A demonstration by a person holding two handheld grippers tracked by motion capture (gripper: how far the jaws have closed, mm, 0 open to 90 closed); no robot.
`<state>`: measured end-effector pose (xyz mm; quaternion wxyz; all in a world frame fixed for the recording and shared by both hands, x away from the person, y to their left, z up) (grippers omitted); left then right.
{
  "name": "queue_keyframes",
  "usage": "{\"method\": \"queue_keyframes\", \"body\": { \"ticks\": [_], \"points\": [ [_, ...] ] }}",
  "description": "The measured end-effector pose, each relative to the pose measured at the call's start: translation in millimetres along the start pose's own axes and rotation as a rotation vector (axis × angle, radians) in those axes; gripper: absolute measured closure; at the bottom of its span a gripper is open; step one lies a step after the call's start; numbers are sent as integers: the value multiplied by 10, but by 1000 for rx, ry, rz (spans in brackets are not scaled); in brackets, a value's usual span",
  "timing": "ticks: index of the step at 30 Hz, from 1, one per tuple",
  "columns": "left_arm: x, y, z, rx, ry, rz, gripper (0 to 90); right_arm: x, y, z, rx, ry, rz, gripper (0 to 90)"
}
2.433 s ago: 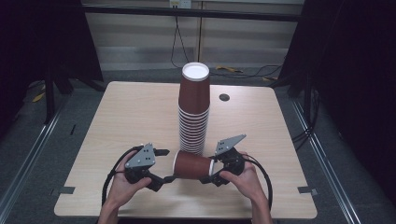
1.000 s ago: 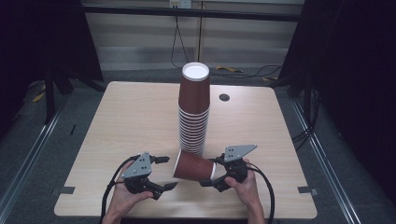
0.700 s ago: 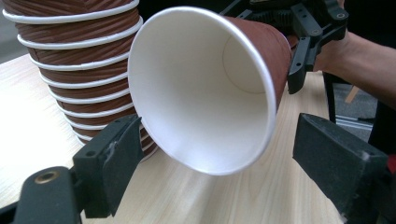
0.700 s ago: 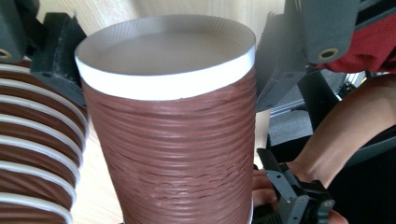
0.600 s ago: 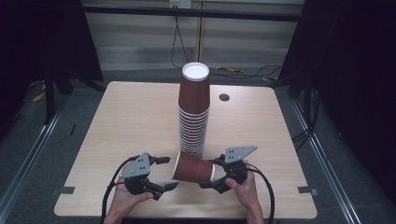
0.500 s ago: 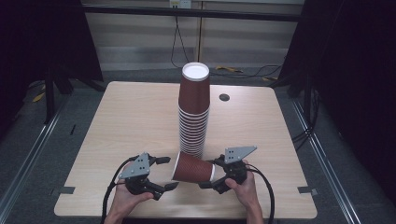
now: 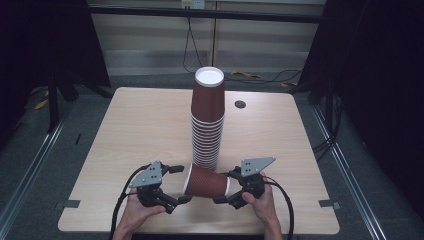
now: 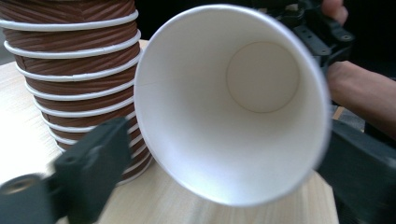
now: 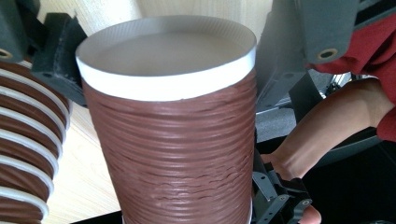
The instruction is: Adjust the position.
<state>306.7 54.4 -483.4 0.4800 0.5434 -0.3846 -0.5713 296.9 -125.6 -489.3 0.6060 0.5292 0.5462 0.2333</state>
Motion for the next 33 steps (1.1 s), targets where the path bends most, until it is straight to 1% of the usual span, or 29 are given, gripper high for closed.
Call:
{"method": "queue_keyframes", "body": {
  "ticks": [1,2,6,8,10,12,15,16,17,19,23,27,29,31,33],
  "points": [
    [14,-1,-14,2,0,-6,9,2,4,-6,-2,4,2,230],
    [26,1,-15,0,-15,-5,0,6,8,-12,-7,6,2,230],
    [69,10,-15,9,-45,-10,0,12,13,-18,-13,11,1,230],
    [90,12,-13,15,-58,-27,0,17,16,-25,-16,14,-3,230],
    [110,17,-10,20,-67,-31,0,24,15,-28,-18,17,-8,230],
    [117,13,-12,14,-83,-31,12,27,10,-27,-17,19,-16,230],
    [128,27,-21,5,-88,-15,8,30,7,-28,-18,24,-17,232],
    [132,37,-24,6,-80,-9,8,33,4,-27,-18,24,-21,232],
    [135,45,-26,10,-86,-5,6,34,3,-23,-20,21,-23,232],
    [136,59,-26,7,-93,8,6,35,0,-24,-22,26,-25,232],
    [150,58,-29,1,-94,10,5,43,-4,-24,-26,26,-31,232],
    [167,61,-27,2,-99,14,2,53,-14,-28,-33,24,-48,232],
    [163,54,-26,0,-100,5,11,54,-17,-25,-34,21,-53,234],
    [156,57,-26,-12,-104,10,20,52,-20,-23,-33,23,-55,234],
    [145,58,-25,-11,-110,11,29,53,-20,-22,-32,25,-53,231]
  ]
}}
Point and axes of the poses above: each handheld gripper's, and its own axes: x roughly forward along the jaws, y roughly out of its top, z roughly to its right, the point moved 7 cm from there along x, roughly forward along the jaws, and after that the axes turned 10 degrees about -y, right-handed, at the moved point
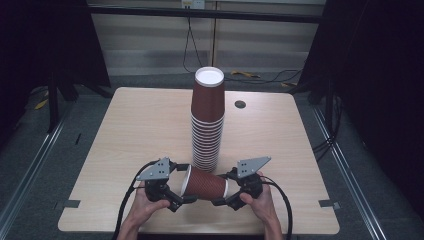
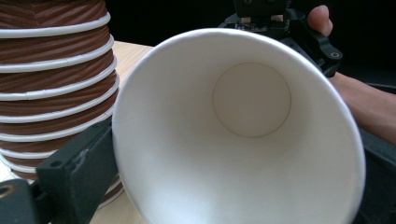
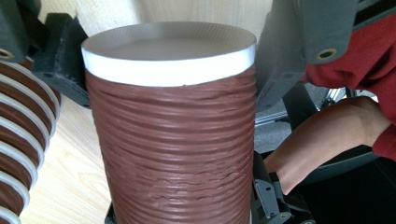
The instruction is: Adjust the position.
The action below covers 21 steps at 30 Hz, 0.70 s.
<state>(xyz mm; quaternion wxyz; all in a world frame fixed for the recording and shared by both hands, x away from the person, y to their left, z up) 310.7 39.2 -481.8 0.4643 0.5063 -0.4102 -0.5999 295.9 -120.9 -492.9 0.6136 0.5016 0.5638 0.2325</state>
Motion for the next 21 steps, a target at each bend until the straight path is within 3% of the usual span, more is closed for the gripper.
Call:
{"method": "queue_keyframes", "body": {
  "ticks": [2,3,9,21],
  "points": [
    [-16,6,3,4,-5,2,50,9,-3,5,3,-11,-3,223],
    [-23,4,1,3,13,-6,53,15,-8,8,4,-12,-5,221],
    [-34,8,16,2,-10,-3,65,48,-22,10,7,-18,-10,211],
    [-76,28,18,10,13,-10,69,34,-15,18,16,-36,-1,134]
  ]
}}
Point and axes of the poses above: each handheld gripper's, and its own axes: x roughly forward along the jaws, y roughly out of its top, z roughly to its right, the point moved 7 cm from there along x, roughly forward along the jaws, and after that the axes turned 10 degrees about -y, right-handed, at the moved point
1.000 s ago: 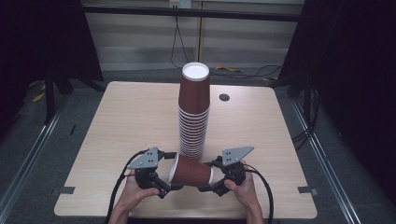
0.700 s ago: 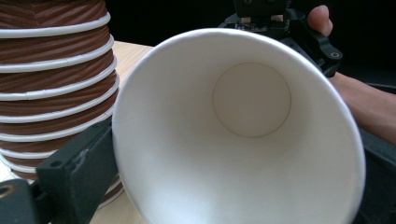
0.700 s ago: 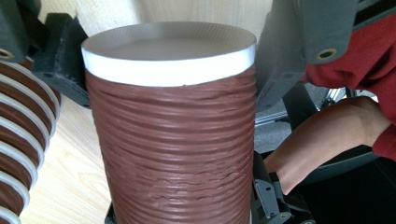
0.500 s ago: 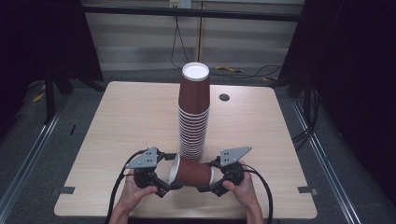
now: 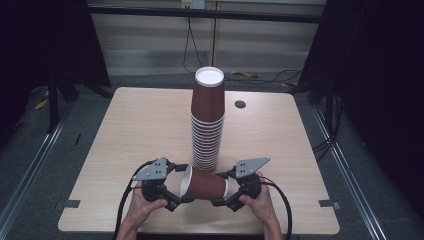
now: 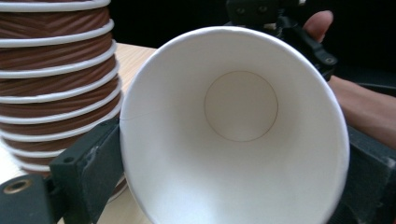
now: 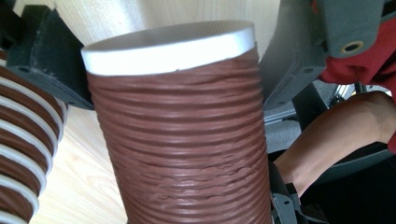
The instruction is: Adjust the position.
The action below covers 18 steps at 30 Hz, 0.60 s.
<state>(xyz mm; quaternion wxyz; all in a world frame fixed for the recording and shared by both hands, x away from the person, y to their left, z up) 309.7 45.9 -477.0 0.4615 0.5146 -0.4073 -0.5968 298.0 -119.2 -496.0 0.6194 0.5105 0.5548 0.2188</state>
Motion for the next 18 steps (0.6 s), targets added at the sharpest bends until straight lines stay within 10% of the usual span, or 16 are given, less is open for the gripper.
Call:
{"method": "queue_keyframes", "body": {
  "ticks": [18],
  "points": [
    [-120,-37,-92,-22,84,-77,69,-102,-30,79,20,-131,88,130]
  ]
}}
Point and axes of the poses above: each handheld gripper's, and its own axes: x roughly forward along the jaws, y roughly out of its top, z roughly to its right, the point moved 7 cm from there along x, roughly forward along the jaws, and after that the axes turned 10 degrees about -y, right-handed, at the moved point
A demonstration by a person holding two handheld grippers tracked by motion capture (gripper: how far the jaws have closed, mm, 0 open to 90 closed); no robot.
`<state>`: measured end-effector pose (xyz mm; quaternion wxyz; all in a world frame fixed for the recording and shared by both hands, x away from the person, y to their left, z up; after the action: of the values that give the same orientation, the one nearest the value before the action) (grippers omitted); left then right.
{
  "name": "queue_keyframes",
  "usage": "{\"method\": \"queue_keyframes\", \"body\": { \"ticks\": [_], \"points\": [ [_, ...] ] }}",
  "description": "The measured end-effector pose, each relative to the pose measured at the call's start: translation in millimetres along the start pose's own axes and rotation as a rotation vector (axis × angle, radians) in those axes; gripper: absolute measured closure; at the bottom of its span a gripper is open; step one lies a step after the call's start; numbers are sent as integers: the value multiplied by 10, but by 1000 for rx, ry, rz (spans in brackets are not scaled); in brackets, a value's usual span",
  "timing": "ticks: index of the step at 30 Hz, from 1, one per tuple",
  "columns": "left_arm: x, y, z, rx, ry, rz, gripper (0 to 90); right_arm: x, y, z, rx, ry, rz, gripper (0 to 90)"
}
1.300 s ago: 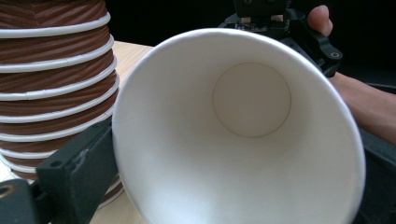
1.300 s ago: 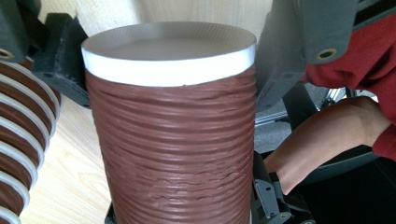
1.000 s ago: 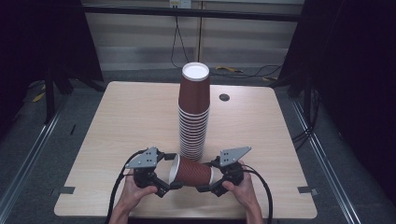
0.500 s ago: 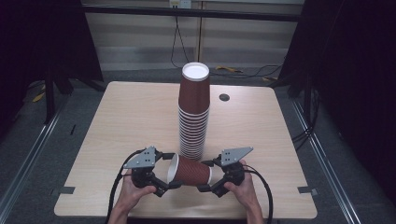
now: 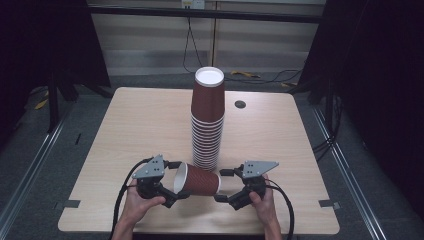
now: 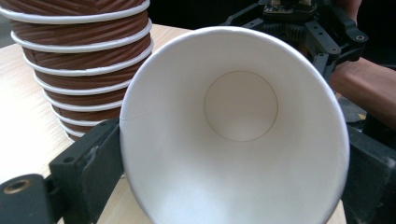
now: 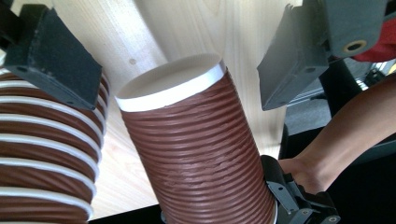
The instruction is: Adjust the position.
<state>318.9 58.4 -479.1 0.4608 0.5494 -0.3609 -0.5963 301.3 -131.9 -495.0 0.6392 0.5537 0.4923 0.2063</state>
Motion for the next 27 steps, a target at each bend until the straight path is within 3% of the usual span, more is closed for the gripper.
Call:
{"method": "queue_keyframes", "body": {
  "ticks": [9,11,15,21,27],
  "points": [
    [-96,0,-76,-16,29,-14,69,-32,-13,53,9,-126,8,130],
    [-127,-6,-91,-19,38,-25,69,-36,-30,57,7,-128,5,131],
    [-204,-12,-125,-29,59,-20,69,-79,-28,106,7,-179,57,130],
    [-303,-40,-183,-45,96,-35,68,-164,-124,219,26,-310,115,128],
    [-385,-54,-236,-63,137,-53,68,-182,-166,257,40,-375,138,129]
  ]
}}
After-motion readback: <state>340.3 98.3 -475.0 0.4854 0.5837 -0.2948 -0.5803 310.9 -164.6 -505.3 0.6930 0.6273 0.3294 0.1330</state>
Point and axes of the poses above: each handheld gripper's, and its own axes: x roughly forward along the jaws, y roughly out of its top, z roughly to its right, the point moved 7 cm from there along x, roughly forward along the jaws, and after that the axes turned 10 degrees about -y, right-handed, at the moved point
